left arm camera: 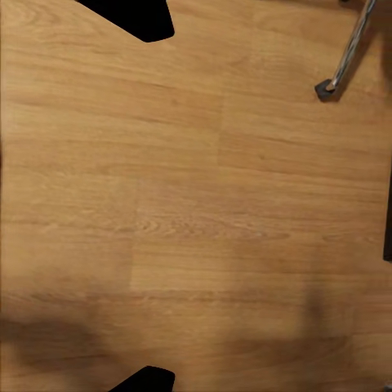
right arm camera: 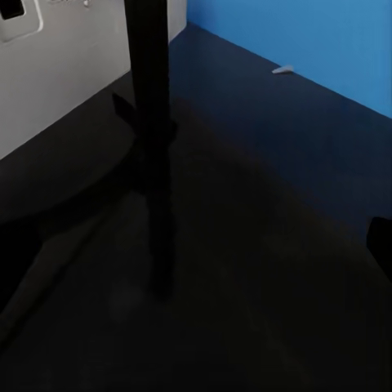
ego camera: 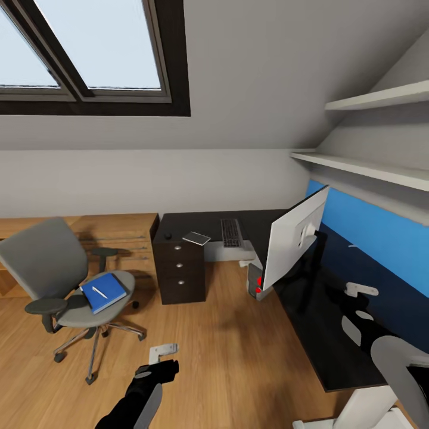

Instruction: In the bedroom, organize the workspace by keeping the computer under the desk, ensuring the monitor is on the desk, placing the keyboard on the desk next to the monitor, placing the mouse on the desk next to the keyboard, moving the folder from the swivel chair onto the desk next to the mouse, stacking the notebook on top of the folder with the pen on top of the notebook, and positioning the swivel chair next to the desk.

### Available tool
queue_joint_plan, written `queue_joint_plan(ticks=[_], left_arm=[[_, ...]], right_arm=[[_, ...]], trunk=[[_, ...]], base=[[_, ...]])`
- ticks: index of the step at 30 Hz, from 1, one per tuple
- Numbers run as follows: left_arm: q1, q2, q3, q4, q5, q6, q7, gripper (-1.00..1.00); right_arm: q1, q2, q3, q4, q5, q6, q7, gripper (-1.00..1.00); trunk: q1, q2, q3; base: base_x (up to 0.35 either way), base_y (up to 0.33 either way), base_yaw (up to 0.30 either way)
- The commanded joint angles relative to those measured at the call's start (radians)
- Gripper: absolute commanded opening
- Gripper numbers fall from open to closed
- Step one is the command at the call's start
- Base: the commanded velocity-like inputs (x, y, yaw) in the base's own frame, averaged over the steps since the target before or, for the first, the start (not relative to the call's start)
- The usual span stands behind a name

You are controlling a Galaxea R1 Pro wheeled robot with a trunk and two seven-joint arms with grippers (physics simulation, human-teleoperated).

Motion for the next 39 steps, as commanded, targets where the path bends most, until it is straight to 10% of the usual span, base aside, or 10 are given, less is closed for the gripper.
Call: queue_joint_plan(ticks=[1,39], left_arm=[[-0.001,0.001,-0.003,-0.002,0.011,0.003,0.009,1.0],[-0.001,-0.001,-0.006,0.002,0.009,0.004,0.009,1.0]], right_arm=[[-0.001,0.0,0.0,0.001,-0.004,-0.003,-0.001,1.0],[-0.001,-0.003,-0.001,0.001,-0.006,0.001,-0.007,1.0]], trunk=[[0.0,-0.001,-0.002],[0.0,-0.001,-0.002]], base=[[0.188,0.0,0.0],[0.185,-0.018,0.0]])
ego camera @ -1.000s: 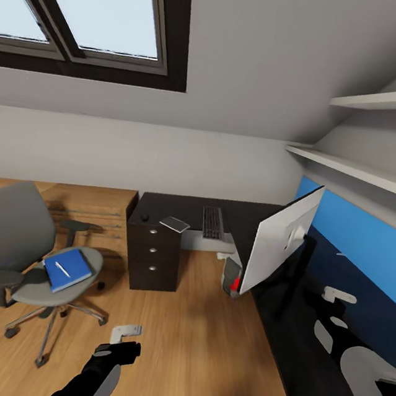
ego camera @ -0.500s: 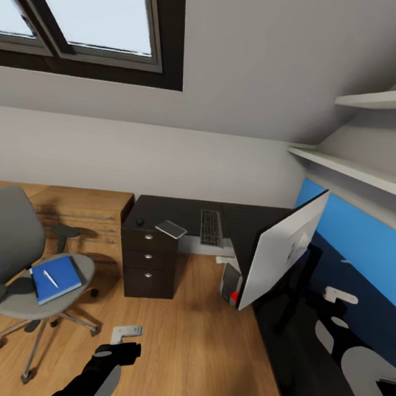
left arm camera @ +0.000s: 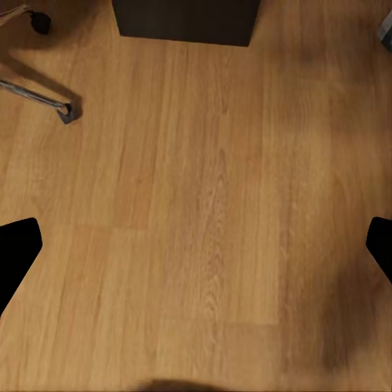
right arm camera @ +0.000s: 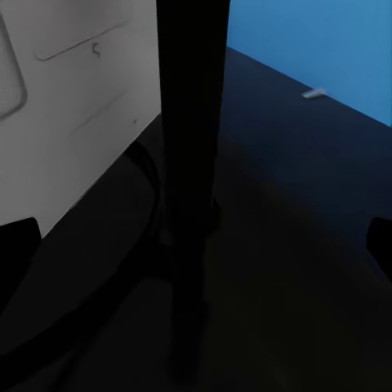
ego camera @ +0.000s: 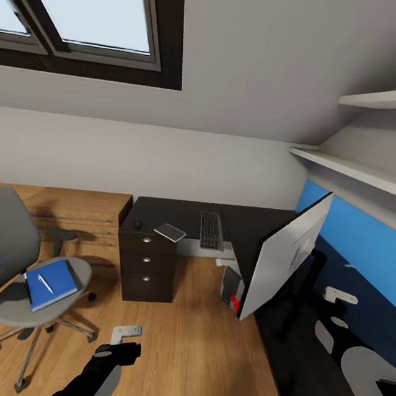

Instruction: In the bedroom, organize the workspace by keeping the computer under the desk, ensuring the monitor is on the desk, placing the keyboard on the desk next to the monitor, placing the mouse on the desk next to the keyboard, moving the folder from the swivel chair onto the desk next to the mouse, stacking the notebook on top of the folder with the pen on top of the notebook, and positioning the swivel chair next to the desk.

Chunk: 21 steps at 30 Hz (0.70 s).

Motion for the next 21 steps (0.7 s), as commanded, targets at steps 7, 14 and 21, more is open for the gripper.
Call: queue_joint_plan(ticks=[7,14,21], left_arm=[[-0.001,-0.001,-0.003,0.0,0.01,0.002,0.01,1.0],[-0.001,-0.001,-0.003,0.001,0.01,0.002,0.01,1.0],[-0.001,-0.001,-0.003,0.002,0.01,0.004,0.008,1.0]], right_arm=[[-0.001,-0.002,-0.002,0.001,-0.004,-0.003,-0.001,1.0],[-0.001,-0.02,-0.003,0.001,-0.004,-0.003,-0.001,1.0],[-0.001,-0.022,-0.002,-0.001,-0.003,-0.005,0.0,1.0]], trunk=[[0.0,-0.001,-0.002],[0.0,-0.001,-0.002],[0.0,-0.001,-0.002]], base=[[0.146,-0.028,0.0],[0.078,-0.068,0.0],[0.065,-0.065,0.0]])
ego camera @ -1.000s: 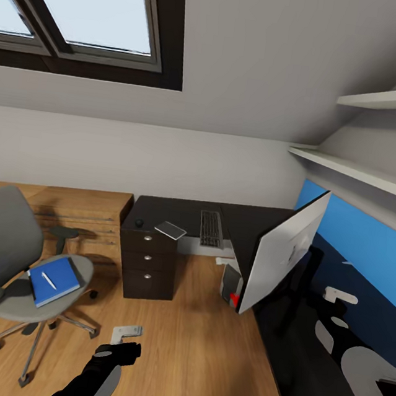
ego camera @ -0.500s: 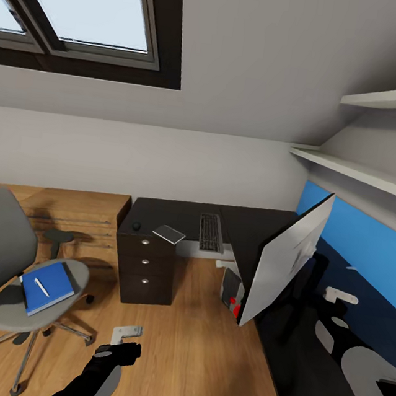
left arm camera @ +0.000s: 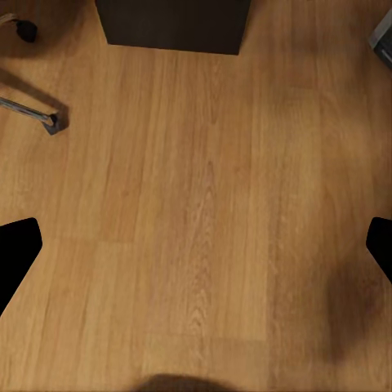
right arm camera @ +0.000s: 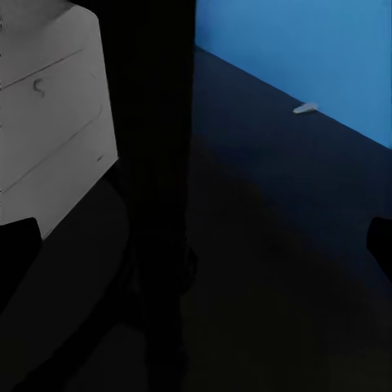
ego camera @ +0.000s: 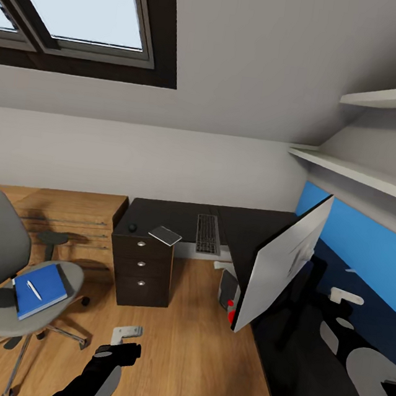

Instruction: In the bedroom, organize the workspace by keeping the computer under the desk, ensuring the monitor is on the desk, placing the keyboard on the desk next to the monitor, placing the mouse on the desk next to the keyboard, moving the folder from the swivel chair onto the desk next to the mouse, stacking the notebook on top of the folder with the pen on top of the notebook, and positioning the swivel chair next to the desk.

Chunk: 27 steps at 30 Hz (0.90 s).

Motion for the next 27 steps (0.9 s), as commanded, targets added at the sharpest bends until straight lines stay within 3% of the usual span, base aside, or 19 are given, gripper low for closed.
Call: queue_joint_plan(ticks=[1,19,23,27], left_arm=[[-0.001,0.001,-0.003,-0.001,0.01,0.003,0.009,1.0],[-0.001,0.004,-0.002,-0.001,0.01,0.004,0.011,1.0],[-0.001,0.005,-0.002,-0.003,0.01,0.004,0.011,1.0],[-0.001,0.005,-0.002,-0.003,0.01,0.004,0.011,1.0]], right_arm=[[-0.001,0.0,0.0,0.001,-0.004,-0.004,0.0,1.0],[0.001,0.005,0.003,0.004,-0.002,-0.024,0.007,1.0],[0.003,0.029,0.003,0.052,-0.009,-0.032,0.004,1.0],[0.003,0.034,0.002,0.086,-0.01,-0.033,0.004,1.0]], trunk=[[0.0,-0.001,-0.002],[0.0,-0.001,-0.002],[0.0,-0.001,-0.002],[0.0,-0.001,-0.002]], base=[[0.008,-0.008,0.0],[0.001,-0.001,0.0],[0.0,0.0,0.0],[0.0,0.0,0.0]])
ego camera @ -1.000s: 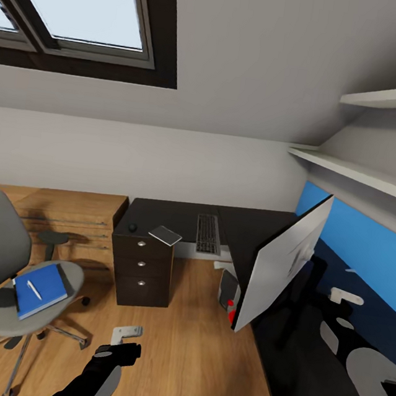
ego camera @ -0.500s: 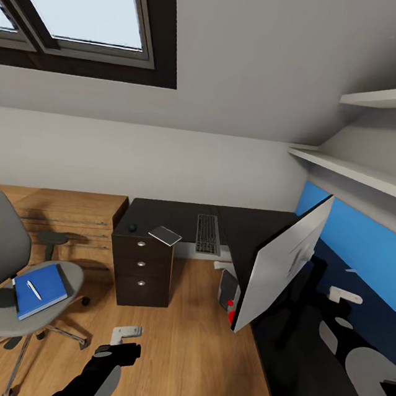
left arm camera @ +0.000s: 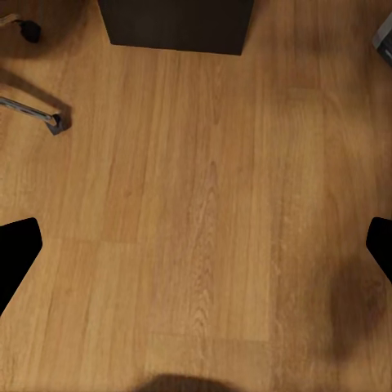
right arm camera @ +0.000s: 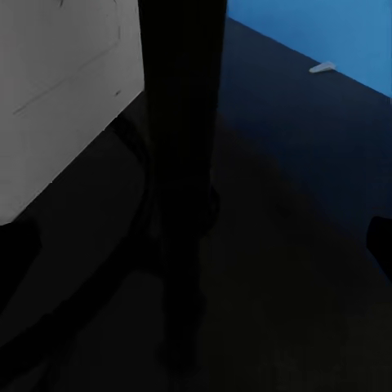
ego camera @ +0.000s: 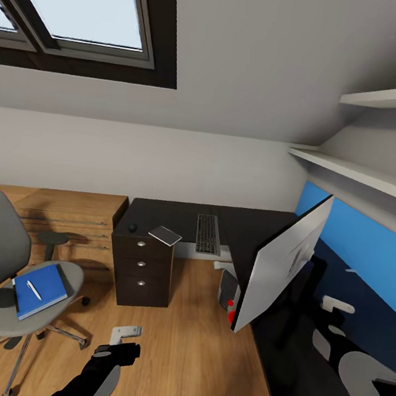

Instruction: In the bedroom, organize the workspace by keeping the computer under the desk, ensuring the monitor is on the desk, placing the keyboard on the desk next to the monitor, placing the mouse on the desk next to the keyboard, moving the folder from the swivel chair onto the desk next to the mouse, stacking the notebook on top of the folder with the pen on top of the notebook, and positioning the swivel chair next to the desk.

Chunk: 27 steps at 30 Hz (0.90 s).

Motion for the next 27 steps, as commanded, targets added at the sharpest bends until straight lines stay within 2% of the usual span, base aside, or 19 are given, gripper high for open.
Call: queue_joint_plan(ticks=[1,3,6,12,15,27], left_arm=[[-0.001,0.0,-0.003,-0.002,0.01,0.003,0.009,1.0],[-0.001,0.0,-0.004,-0.002,0.01,0.003,0.009,1.0],[-0.001,-0.001,-0.005,-0.002,0.01,0.002,0.009,1.0],[-0.001,-0.001,-0.005,-0.002,0.01,0.002,0.009,1.0],[-0.001,-0.002,-0.005,0.0,0.012,0.002,0.009,1.0],[-0.001,-0.002,-0.005,0.0,0.012,0.004,0.009,1.0]], right_arm=[[-0.001,0.002,0.0,0.028,-0.004,-0.004,0.0,1.0],[0.0,0.005,0.0,0.054,-0.004,-0.015,0.0,1.0],[0.017,0.016,-0.001,0.071,-0.007,-0.079,0.0,1.0],[0.036,0.015,-0.002,0.071,-0.007,-0.101,-0.002,1.0],[0.047,0.016,-0.002,0.071,-0.006,-0.143,-0.003,1.0],[0.055,0.016,-0.002,0.071,-0.007,-0.158,-0.003,1.0]], trunk=[[0.0,-0.001,-0.002],[0.0,-0.001,-0.002],[0.0,-0.001,-0.002],[0.0,-0.001,-0.002],[0.0,-0.001,-0.002],[0.0,-0.001,-0.002]], base=[[0.0,0.0,0.0],[0.0,0.0,0.0],[0.0,0.0,0.0],[0.005,0.0,0.0],[0.164,0.0,0.0],[0.027,0.0,0.0]])
